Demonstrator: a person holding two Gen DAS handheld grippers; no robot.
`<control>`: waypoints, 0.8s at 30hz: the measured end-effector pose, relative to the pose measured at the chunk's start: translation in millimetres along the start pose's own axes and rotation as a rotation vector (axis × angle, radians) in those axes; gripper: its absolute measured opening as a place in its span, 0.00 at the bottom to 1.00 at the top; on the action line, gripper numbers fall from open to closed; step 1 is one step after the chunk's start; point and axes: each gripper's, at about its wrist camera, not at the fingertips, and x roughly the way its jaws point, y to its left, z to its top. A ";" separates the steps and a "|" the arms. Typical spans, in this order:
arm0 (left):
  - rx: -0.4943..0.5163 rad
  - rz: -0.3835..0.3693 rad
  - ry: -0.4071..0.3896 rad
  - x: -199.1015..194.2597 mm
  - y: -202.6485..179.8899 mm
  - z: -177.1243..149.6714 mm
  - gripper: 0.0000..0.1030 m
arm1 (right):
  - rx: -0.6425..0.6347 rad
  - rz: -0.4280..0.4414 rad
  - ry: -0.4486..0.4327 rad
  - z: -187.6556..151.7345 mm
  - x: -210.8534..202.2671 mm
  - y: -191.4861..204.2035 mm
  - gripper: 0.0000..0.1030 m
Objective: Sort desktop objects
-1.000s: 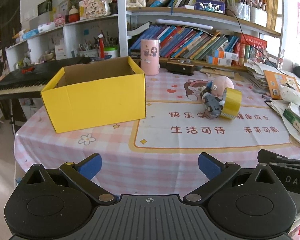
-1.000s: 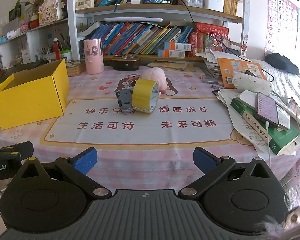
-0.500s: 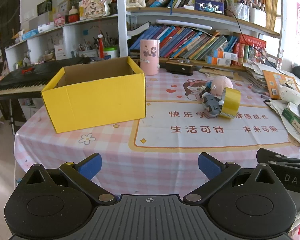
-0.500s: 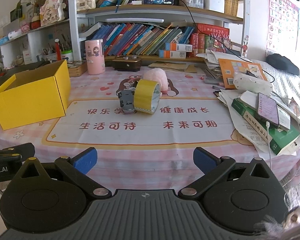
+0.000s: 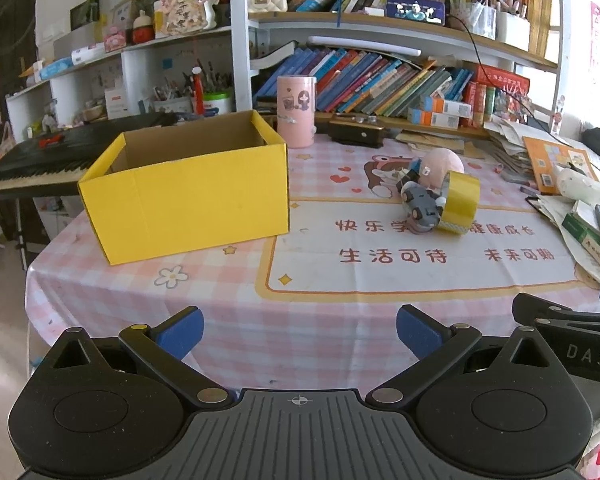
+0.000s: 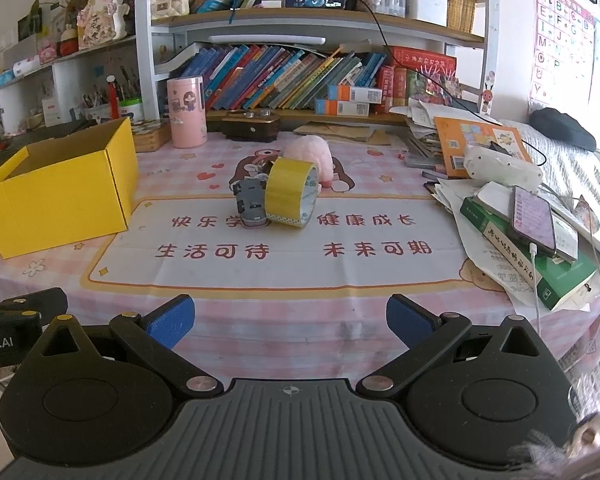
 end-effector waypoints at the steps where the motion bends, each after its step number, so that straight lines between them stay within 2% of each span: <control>1: 0.002 -0.002 0.000 0.3 -0.2 0.2 1.00 | 0.000 -0.003 0.001 0.1 -0.2 0.3 1.00; 18: 0.006 -0.006 0.014 5.3 3.8 4.2 1.00 | 0.006 -0.015 0.037 2.6 5.7 3.1 0.99; 24: 0.007 -0.036 0.017 6.1 3.7 3.7 1.00 | 0.002 -0.008 0.034 2.0 7.0 6.4 0.98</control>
